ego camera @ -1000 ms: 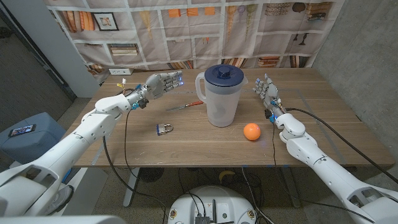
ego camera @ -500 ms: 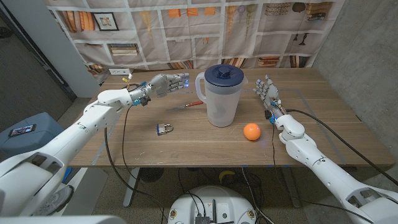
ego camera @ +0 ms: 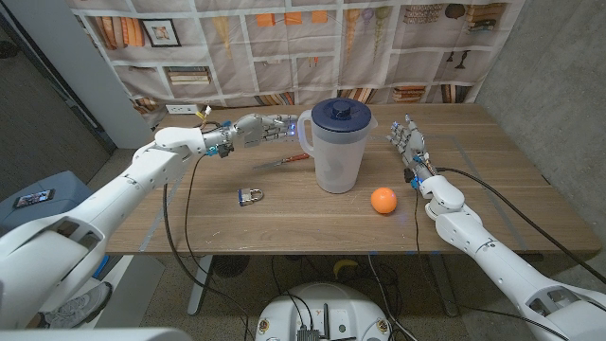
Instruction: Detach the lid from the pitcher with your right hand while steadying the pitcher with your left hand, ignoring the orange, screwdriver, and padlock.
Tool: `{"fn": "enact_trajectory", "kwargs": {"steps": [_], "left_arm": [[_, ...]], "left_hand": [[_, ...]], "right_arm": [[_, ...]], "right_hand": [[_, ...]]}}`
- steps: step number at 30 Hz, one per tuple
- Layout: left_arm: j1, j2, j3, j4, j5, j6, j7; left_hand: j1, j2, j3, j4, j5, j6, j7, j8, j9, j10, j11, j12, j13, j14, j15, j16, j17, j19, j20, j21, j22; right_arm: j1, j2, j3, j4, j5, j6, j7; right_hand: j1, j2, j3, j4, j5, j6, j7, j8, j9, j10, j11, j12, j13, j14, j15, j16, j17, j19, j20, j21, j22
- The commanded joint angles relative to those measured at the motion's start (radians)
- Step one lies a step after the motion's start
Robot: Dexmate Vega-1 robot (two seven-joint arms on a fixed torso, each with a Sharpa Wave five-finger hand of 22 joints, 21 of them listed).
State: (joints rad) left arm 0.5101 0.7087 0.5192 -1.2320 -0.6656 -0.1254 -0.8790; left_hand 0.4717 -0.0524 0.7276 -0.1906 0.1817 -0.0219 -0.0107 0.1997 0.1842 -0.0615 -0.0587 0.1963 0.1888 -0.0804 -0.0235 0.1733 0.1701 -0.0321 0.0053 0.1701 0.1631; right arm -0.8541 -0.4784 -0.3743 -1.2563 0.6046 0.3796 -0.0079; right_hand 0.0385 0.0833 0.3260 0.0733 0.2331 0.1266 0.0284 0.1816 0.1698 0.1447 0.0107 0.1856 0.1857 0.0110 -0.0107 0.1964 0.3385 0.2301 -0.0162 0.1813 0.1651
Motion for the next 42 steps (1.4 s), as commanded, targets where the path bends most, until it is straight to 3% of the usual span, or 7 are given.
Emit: {"fn": "enact_trajectory", "kwargs": {"steps": [1,7,13,23,31,35,42], "left_arm": [[-0.046,-0.022,0.033,0.026,0.051,-0.014,-0.007],[-0.062,-0.037,0.050,0.035,0.075,-0.022,-0.003],[-0.053,-0.040,0.051,0.017,0.093,-0.028,0.042],[-0.015,-0.037,0.037,-0.029,0.105,-0.035,0.136],[0.030,-0.022,0.021,-0.086,0.117,-0.030,0.232],[0.060,-0.017,0.008,-0.117,0.119,-0.025,0.295],[0.085,-0.025,0.000,-0.134,0.129,-0.033,0.367]], "left_hand": [[0.020,-0.003,0.007,-0.001,0.004,-0.003,-0.003,0.005,0.002,-0.003,-0.006,0.003,0.003,0.007,-0.009,0.008,0.002,-0.006,0.000,0.005,0.002],[0.050,-0.009,0.012,0.000,0.002,0.005,-0.003,0.012,0.003,0.016,-0.011,0.012,0.005,0.036,-0.014,0.017,0.003,0.001,0.004,0.010,0.002],[0.127,-0.020,0.027,-0.002,-0.001,0.044,-0.010,0.030,0.005,0.067,-0.024,0.030,0.009,0.112,-0.043,0.031,0.004,0.042,-0.009,0.020,0.002],[0.280,-0.064,0.024,-0.002,-0.001,0.111,-0.035,0.052,0.005,0.173,-0.052,0.052,0.011,0.260,-0.091,0.044,0.004,0.158,-0.047,0.030,0.002],[0.400,-0.087,-0.021,0.004,-0.002,0.239,-0.039,0.092,0.006,0.289,-0.076,0.069,0.012,0.370,-0.122,0.046,0.004,0.250,-0.070,0.031,0.003],[0.442,-0.089,-0.062,0.009,-0.003,0.314,-0.043,0.111,0.006,0.362,-0.100,0.079,0.010,0.426,-0.136,0.046,0.004,0.310,-0.087,0.035,0.003],[0.490,-0.090,-0.129,0.013,-0.004,0.418,-0.054,0.128,0.003,0.464,-0.117,0.086,0.006,0.531,-0.164,0.052,0.001,0.392,-0.119,0.038,0.004]], "right_arm": [[-0.006,-0.001,0.005,0.004,0.005,0.009,0.004],[-0.015,-0.003,0.010,-0.001,0.008,0.013,-0.001],[-0.027,-0.004,0.015,-0.007,0.013,0.019,-0.004],[-0.041,-0.007,0.021,-0.017,0.017,0.021,-0.010],[-0.043,-0.007,0.024,-0.017,0.020,0.023,-0.009],[-0.045,-0.008,0.025,-0.019,0.021,0.022,-0.010],[-0.044,-0.006,0.025,-0.013,0.023,0.023,-0.007]], "right_hand": [[0.000,0.015,0.007,0.001,0.005,0.010,-0.002,0.004,0.004,0.008,0.004,0.008,0.003,0.003,0.008,0.004,0.001,0.003,0.008,0.007,0.003],[0.000,0.015,0.007,0.002,0.005,0.013,-0.002,0.005,0.005,0.008,0.004,0.008,0.003,0.004,0.008,0.005,-0.001,0.004,0.010,0.007,0.003],[0.000,0.015,0.007,0.003,0.005,0.014,-0.002,0.006,0.005,0.009,0.005,0.008,0.003,0.005,0.011,0.006,-0.002,0.006,0.014,0.007,0.003],[-0.001,0.016,0.008,0.004,0.005,0.018,-0.005,0.007,0.005,0.012,0.003,0.009,0.003,0.007,0.012,0.007,-0.005,0.009,0.020,0.009,0.003],[-0.002,0.016,0.009,0.006,0.005,0.021,-0.005,0.007,0.005,0.014,0.002,0.010,0.003,0.008,0.012,0.008,-0.007,0.011,0.024,0.009,0.003],[-0.002,0.017,0.009,0.007,0.005,0.022,-0.005,0.008,0.005,0.016,0.001,0.010,0.003,0.009,0.012,0.008,-0.008,0.011,0.026,0.009,0.003],[-0.003,0.017,0.009,0.008,0.006,0.025,-0.005,0.008,0.005,0.017,0.000,0.010,0.003,0.012,0.011,0.010,-0.011,0.016,0.039,0.010,0.003]]}}
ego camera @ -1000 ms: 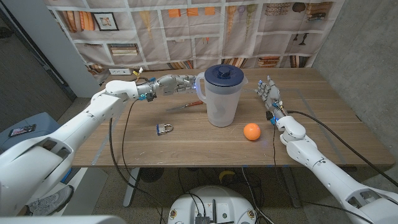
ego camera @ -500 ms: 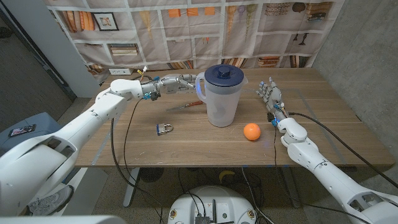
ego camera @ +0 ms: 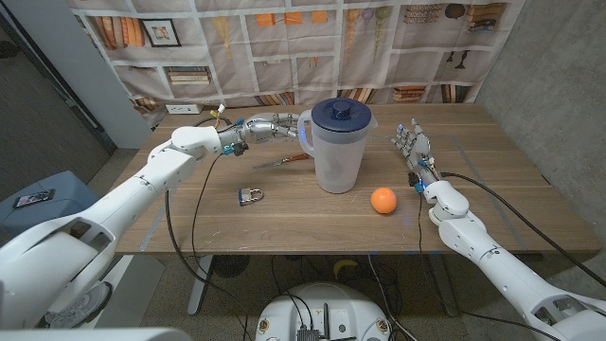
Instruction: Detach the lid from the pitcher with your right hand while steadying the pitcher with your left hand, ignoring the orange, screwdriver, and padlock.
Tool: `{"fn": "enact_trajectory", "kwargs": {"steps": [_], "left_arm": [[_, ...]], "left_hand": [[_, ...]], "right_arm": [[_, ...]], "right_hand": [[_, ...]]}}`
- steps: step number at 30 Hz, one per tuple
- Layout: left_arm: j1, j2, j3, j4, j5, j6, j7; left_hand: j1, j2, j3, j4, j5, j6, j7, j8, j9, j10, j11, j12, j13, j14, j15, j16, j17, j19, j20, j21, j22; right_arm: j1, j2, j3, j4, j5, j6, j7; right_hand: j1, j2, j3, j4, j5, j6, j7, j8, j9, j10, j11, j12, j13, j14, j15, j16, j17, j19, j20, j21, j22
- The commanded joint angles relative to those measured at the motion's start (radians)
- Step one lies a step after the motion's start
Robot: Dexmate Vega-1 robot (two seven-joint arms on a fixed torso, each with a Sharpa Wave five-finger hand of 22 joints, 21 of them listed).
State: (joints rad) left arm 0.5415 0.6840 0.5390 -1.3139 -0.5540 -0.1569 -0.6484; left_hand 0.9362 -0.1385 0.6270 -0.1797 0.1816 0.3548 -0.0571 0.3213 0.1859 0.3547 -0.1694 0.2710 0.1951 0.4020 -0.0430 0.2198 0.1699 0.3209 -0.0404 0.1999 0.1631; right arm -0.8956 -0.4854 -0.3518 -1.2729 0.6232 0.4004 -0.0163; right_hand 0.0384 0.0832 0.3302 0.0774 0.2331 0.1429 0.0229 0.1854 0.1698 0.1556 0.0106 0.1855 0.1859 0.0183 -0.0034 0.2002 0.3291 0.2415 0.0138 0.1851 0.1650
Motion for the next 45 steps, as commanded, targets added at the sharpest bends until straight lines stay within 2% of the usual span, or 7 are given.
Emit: {"fn": "enact_trajectory", "kwargs": {"steps": [1,9,17,25,29,40,45], "left_arm": [[0.055,-0.002,-0.020,-0.055,0.013,0.006,0.140],[0.055,-0.024,-0.014,-0.044,0.009,0.008,0.162],[0.058,-0.033,-0.012,-0.041,-0.003,0.017,0.166],[0.064,-0.036,-0.014,-0.048,-0.003,0.020,0.187],[0.065,-0.038,-0.013,-0.049,-0.006,0.024,0.189],[0.067,-0.043,-0.011,-0.053,-0.016,0.030,0.187],[0.069,-0.043,-0.012,-0.059,-0.016,0.033,0.194]], "left_hand": [[0.029,-0.005,-0.036,0.002,-0.004,0.051,-0.009,0.007,0.001,0.056,-0.012,0.010,-0.002,0.057,-0.147,0.005,0.001,0.049,-0.075,0.009,0.004],[0.053,-0.007,-0.100,0.007,-0.004,0.150,-0.012,0.010,-0.004,0.160,-0.020,0.014,-0.010,0.136,-0.156,-0.001,-0.001,0.115,-0.091,0.009,0.005],[0.086,0.011,-0.160,0.012,-0.003,0.267,-0.007,0.010,-0.007,0.271,-0.018,0.012,-0.015,0.228,-0.171,-0.003,0.001,0.168,-0.133,0.007,0.006],[0.100,0.026,-0.183,0.015,-0.002,0.321,-0.003,0.006,-0.007,0.317,-0.013,0.005,-0.016,0.269,-0.176,-0.003,0.002,0.185,-0.153,0.004,0.006],[0.117,0.051,-0.195,0.016,-0.002,0.362,-0.004,-0.001,-0.008,0.359,-0.019,0.001,-0.016,0.306,-0.180,-0.003,0.003,0.200,-0.163,0.003,0.006],[0.145,0.091,-0.221,0.016,-0.004,0.449,-0.004,-0.014,-0.007,0.446,-0.011,-0.003,-0.013,0.365,-0.184,-0.008,0.002,0.227,-0.168,0.004,0.009],[0.153,0.107,-0.222,0.017,-0.002,0.470,-0.005,-0.020,-0.008,0.471,-0.020,-0.005,-0.013,0.382,-0.184,-0.012,0.000,0.237,-0.168,0.006,0.010]], "right_arm": [[-0.002,0.001,0.003,0.005,0.004,0.003,0.001],[-0.002,0.001,0.004,0.008,0.005,0.006,0.003],[-0.013,-0.004,0.009,-0.005,0.008,0.002,-0.004],[-0.017,-0.006,0.012,-0.009,0.009,0.000,-0.009],[-0.017,-0.007,0.012,-0.009,0.010,-0.001,-0.007],[-0.022,-0.008,0.015,-0.007,0.016,-0.001,-0.004],[-0.025,-0.007,0.017,-0.006,0.018,0.001,-0.005]], "right_hand": [[-0.003,0.017,0.005,0.004,0.006,0.009,0.001,0.005,0.005,0.007,0.000,0.010,0.003,0.005,0.004,0.006,-0.002,0.004,0.011,0.007,0.004],[-0.003,0.016,0.005,0.005,0.006,0.012,-0.002,0.005,0.005,0.009,-0.003,0.011,0.003,0.006,0.004,0.007,-0.003,0.003,0.019,0.006,0.004],[-0.002,0.018,0.007,0.006,0.006,0.014,-0.005,0.005,0.005,0.010,-0.005,0.011,0.003,0.008,0.003,0.007,-0.006,0.004,0.025,0.006,0.004],[-0.002,0.019,0.008,0.006,0.006,0.017,-0.007,0.006,0.006,0.011,-0.005,0.011,0.003,0.010,0.002,0.008,-0.008,0.006,0.026,0.006,0.004],[-0.001,0.020,0.009,0.007,0.006,0.017,-0.008,0.006,0.006,0.011,-0.006,0.011,0.003,0.010,0.002,0.008,-0.009,0.006,0.027,0.006,0.004],[0.000,0.021,0.011,0.007,0.007,0.018,-0.008,0.005,0.006,0.013,-0.003,0.011,0.004,0.010,0.001,0.008,-0.011,0.006,0.028,0.006,0.004],[0.001,0.022,0.013,0.007,0.007,0.019,-0.007,0.005,0.006,0.013,-0.003,0.010,0.004,0.012,0.003,0.009,-0.013,0.008,0.029,0.007,0.005]]}}
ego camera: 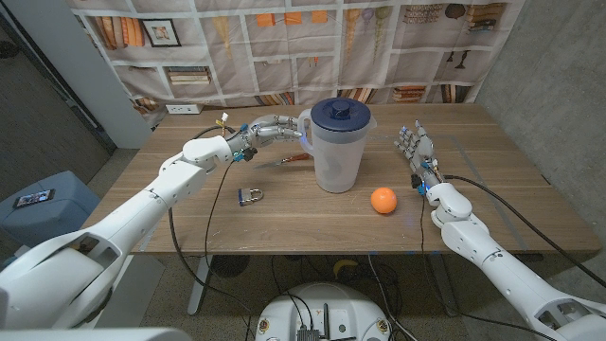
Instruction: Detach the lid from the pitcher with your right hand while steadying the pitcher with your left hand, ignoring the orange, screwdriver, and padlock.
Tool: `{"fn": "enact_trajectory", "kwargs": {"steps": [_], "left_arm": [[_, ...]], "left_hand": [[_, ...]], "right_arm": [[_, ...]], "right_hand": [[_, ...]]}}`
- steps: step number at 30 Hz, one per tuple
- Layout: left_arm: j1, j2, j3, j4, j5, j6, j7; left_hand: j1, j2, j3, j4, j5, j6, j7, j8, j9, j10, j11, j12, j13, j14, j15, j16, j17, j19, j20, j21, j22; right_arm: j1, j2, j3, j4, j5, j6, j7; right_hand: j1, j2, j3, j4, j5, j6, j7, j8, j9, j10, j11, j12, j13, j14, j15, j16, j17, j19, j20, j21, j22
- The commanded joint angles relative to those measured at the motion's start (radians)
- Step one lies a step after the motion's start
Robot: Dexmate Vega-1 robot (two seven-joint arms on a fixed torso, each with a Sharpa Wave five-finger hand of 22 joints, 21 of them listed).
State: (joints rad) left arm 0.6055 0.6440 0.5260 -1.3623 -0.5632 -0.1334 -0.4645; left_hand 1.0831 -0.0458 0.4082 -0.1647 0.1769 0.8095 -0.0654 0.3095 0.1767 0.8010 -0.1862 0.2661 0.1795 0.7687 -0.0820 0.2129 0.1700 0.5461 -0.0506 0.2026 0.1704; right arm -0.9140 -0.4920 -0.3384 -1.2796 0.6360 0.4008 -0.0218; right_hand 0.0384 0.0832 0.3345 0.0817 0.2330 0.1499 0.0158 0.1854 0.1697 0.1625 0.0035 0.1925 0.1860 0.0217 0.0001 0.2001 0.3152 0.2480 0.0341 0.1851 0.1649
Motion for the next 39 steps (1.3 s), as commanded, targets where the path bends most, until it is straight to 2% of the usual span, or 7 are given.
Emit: {"fn": "enact_trajectory", "kwargs": {"steps": [1,10,17,20,39], "left_arm": [[0.005,-0.003,0.001,-0.011,-0.006,0.008,0.011],[0.002,-0.001,0.004,-0.018,0.000,0.018,0.018],[0.001,-0.012,0.004,-0.011,0.003,0.016,0.034],[-0.005,-0.021,0.006,0.008,-0.001,0.002,0.022],[-0.021,-0.014,0.004,-0.010,0.030,-0.006,0.049]], "left_hand": [[0.006,0.021,-0.002,0.003,0.003,0.029,0.003,-0.008,0.001,0.032,-0.006,-0.001,0.002,0.024,-0.146,-0.006,0.000,0.016,-0.157,0.004,0.003],[0.017,0.063,0.016,0.004,0.003,0.092,0.008,-0.023,-0.001,0.084,-0.003,-0.010,0.002,0.068,-0.147,-0.020,-0.003,0.049,-0.158,0.011,0.005],[0.025,0.131,0.052,0.004,0.002,0.161,0.011,-0.035,0.001,0.144,-0.008,-0.016,0.003,0.104,-0.148,-0.030,-0.004,0.068,-0.158,0.012,0.006],[0.030,0.146,0.061,0.001,0.002,0.167,0.010,-0.042,0.001,0.154,-0.005,-0.019,0.003,0.110,-0.150,-0.031,-0.004,0.072,-0.158,0.012,0.007],[0.030,0.158,0.072,-0.003,0.000,0.184,0.012,-0.054,0.003,0.172,-0.008,-0.028,0.003,0.124,-0.150,-0.033,-0.004,0.091,-0.158,0.018,0.009]], "right_arm": [[-0.007,-0.001,0.004,0.001,0.006,0.001,0.002],[-0.013,-0.003,0.006,-0.004,0.007,-0.001,-0.003],[-0.015,-0.005,0.008,-0.006,0.007,-0.001,-0.005],[-0.013,-0.007,0.009,-0.008,0.005,-0.004,-0.007],[-0.029,-0.076,0.009,-0.108,-0.059,-0.046,-0.051]], "right_hand": [[0.001,0.022,0.009,0.003,0.007,0.012,0.000,0.005,0.006,0.006,0.004,0.003,0.003,0.008,-0.001,0.009,0.001,0.001,0.008,0.007,0.005],[0.001,0.024,0.010,0.005,0.007,0.013,0.001,0.005,0.006,0.006,0.003,0.003,0.004,0.010,-0.002,0.010,-0.001,0.001,0.008,0.006,0.005],[0.000,0.024,0.010,0.005,0.007,0.013,0.000,0.005,0.006,0.005,0.004,0.002,0.004,0.010,-0.003,0.010,-0.002,0.002,0.007,0.007,0.005],[0.000,0.024,0.010,0.006,0.006,0.013,0.001,0.004,0.006,0.006,0.004,0.003,0.004,0.010,-0.003,0.010,-0.002,0.003,0.007,0.007,0.005],[0.002,0.024,0.012,0.006,0.006,0.017,-0.001,0.005,0.006,0.007,0.004,0.002,0.004,0.010,-0.002,0.011,-0.006,0.005,0.006,0.007,0.005]]}}
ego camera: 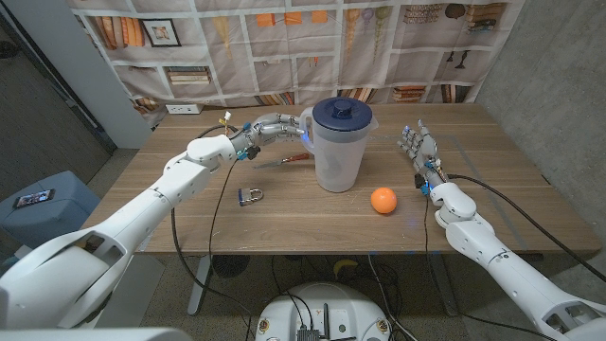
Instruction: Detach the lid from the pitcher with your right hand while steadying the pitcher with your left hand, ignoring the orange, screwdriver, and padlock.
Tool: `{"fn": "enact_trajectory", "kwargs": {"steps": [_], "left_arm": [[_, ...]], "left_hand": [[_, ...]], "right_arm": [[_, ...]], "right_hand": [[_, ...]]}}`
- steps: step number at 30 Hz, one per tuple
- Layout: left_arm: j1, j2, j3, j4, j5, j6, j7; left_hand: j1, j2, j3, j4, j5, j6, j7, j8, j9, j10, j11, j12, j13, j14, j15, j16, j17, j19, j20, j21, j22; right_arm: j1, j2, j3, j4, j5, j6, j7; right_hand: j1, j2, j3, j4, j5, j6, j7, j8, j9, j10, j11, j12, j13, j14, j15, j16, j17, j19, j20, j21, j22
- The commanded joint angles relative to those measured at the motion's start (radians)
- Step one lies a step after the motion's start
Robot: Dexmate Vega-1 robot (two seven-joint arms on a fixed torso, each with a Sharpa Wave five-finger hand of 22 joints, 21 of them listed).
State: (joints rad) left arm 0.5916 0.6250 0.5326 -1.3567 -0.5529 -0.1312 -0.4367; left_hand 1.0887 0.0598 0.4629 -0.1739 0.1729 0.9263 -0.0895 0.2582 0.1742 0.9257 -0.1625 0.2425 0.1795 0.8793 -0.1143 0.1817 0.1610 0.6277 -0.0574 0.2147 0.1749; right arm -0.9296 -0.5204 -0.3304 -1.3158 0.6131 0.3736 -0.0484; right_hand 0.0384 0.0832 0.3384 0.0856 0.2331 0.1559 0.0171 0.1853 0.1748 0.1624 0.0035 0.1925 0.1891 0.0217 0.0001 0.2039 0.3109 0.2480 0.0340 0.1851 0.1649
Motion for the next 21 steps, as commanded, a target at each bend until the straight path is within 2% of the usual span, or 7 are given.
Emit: {"fn": "enact_trajectory", "kwargs": {"steps": [1,11,15,21], "left_arm": [[-0.009,0.006,-0.002,-0.017,0.024,-0.011,0.022],[-0.016,0.019,-0.001,-0.039,0.032,0.005,0.023],[-0.018,0.024,-0.001,-0.047,0.037,0.013,0.029],[-0.021,0.032,0.000,-0.057,0.039,0.025,0.028]], "left_hand": [[0.025,0.052,0.018,0.005,0.004,0.069,0.034,-0.003,0.006,0.047,-0.032,-0.005,0.004,0.015,-0.117,-0.002,0.005,0.010,-0.152,0.006,0.005],[0.026,0.051,0.021,0.002,0.003,0.074,0.033,-0.008,0.007,0.056,-0.031,-0.008,0.004,0.020,-0.117,-0.003,0.005,0.014,-0.152,0.007,0.005],[0.025,0.051,0.021,0.003,0.003,0.075,0.032,-0.010,0.007,0.054,-0.033,-0.011,0.004,0.022,-0.116,-0.003,0.005,0.014,-0.152,0.006,0.005],[0.022,0.054,0.023,0.004,0.003,0.076,0.034,-0.014,0.008,0.055,-0.033,-0.014,0.005,0.028,-0.117,-0.002,0.006,0.015,-0.152,0.006,0.005]], "right_arm": [[-0.015,-0.051,0.002,-0.077,-0.039,-0.019,-0.027],[-0.046,-0.108,0.009,-0.175,-0.090,-0.060,-0.068],[-0.057,-0.128,0.016,-0.212,-0.103,-0.070,-0.076],[-0.080,-0.166,0.028,-0.285,-0.147,-0.099,-0.113]], "right_hand": [[0.001,0.024,0.008,0.002,0.006,0.011,-0.003,0.005,0.001,0.007,0.003,0.003,0.001,0.010,-0.003,0.007,-0.001,0.004,0.006,0.006,0.005],[0.006,0.024,0.009,-0.002,0.006,0.016,-0.002,0.006,0.001,0.010,0.003,0.003,0.001,0.011,-0.003,0.007,-0.004,0.006,0.004,0.007,0.005],[0.008,0.022,0.009,-0.005,0.005,0.028,0.000,0.009,0.001,0.042,0.008,0.014,0.001,0.021,-0.005,0.012,-0.006,0.009,0.001,0.007,0.005],[0.029,0.018,0.015,-0.024,0.004,0.044,-0.003,0.013,0.001,0.072,0.006,0.022,0.002,0.030,-0.004,0.013,-0.015,0.014,-0.002,0.008,0.004]]}}
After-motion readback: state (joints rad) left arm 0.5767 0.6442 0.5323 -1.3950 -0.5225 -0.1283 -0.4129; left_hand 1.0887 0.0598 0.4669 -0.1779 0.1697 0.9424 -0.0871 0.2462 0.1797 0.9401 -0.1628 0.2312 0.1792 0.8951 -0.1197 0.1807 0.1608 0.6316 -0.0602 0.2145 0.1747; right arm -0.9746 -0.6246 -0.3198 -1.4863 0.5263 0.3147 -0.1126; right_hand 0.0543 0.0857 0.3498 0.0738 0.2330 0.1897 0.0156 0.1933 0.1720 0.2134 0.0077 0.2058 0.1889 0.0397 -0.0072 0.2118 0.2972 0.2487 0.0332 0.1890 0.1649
